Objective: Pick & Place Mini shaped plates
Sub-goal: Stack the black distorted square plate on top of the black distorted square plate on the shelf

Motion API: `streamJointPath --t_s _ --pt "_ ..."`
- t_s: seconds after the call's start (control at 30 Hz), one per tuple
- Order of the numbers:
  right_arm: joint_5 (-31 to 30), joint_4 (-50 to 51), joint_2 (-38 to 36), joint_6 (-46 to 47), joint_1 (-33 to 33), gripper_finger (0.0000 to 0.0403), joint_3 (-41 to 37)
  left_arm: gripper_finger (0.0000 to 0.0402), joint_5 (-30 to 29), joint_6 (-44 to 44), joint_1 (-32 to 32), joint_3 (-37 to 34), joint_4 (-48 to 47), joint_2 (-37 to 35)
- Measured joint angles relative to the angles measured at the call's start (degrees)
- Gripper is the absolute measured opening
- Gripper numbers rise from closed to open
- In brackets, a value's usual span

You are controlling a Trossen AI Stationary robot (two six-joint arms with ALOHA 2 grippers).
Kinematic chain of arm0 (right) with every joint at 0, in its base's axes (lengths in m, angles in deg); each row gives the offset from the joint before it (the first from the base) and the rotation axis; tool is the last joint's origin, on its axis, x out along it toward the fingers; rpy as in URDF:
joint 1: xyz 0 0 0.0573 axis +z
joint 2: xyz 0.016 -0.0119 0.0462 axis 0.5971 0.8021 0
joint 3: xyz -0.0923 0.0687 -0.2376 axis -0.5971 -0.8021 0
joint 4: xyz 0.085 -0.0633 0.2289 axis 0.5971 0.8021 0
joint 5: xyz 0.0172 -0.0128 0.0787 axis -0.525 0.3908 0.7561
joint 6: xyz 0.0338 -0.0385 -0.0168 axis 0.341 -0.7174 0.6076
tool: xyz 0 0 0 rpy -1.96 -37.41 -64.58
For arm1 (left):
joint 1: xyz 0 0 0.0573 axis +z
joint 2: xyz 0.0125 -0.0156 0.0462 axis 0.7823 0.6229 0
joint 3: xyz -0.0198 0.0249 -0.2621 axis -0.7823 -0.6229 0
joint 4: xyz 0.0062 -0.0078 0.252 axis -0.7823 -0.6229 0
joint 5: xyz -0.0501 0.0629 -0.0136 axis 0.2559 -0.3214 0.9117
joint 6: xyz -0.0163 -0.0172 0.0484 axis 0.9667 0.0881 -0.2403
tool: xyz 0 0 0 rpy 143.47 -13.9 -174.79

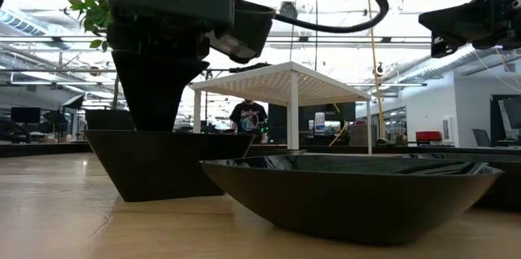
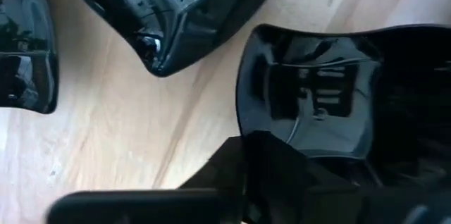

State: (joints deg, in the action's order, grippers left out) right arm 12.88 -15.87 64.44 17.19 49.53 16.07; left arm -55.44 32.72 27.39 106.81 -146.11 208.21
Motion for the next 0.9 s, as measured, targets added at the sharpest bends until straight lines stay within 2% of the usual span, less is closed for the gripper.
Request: streamJointPath --t_s 0.1,0.33,0.43,0.6,0.67,0.73,0.83,0.9 --pt "0.00 0.00 0.01 0.00 0.00 0.0000 -0.01 0.0010 1.59 -0.21 0.06 0.00 -0.20 -0.61" --pt "0.01 0.00 0.00 0.00 0.00 0.0000 0.01 0.0004 1.08 0.92 0.07 -0.02 -1.09 -7.36" --pt "0.01 0.01 0.00 0.00 0.00 0.0000 0.01 0.0006 -4.01 0.57 0.19 -0.03 -1.22 -12.78" --pt "0.02 0.00 0.01 0.00 0.00 0.0000 0.01 0.0005 -17.43 -2.58 1.70 0.02 -0.42 -23.12" --pt "0.01 0.00 -0.01 0.00 0.00 0.0000 0.00 0.0006 -23.44 -4.69 3.51 0.02 0.67 -27.28" --pt "0.00 0.00 0.01 0.00 0.00 0.0000 -0.01 0.0004 -26.55 -9.07 6.91 0.11 2.32 -31.07" --pt "0.02 0.02 0.01 0.00 0.00 0.0000 0.01 0.0004 -26.40 -17.90 14.34 0.11 4.54 -34.95" --pt "0.00 0.02 0.00 0.00 0.00 0.0000 0.00 0.0004 -23.85 -23.51 20.61 0.11 6.00 -36.48"
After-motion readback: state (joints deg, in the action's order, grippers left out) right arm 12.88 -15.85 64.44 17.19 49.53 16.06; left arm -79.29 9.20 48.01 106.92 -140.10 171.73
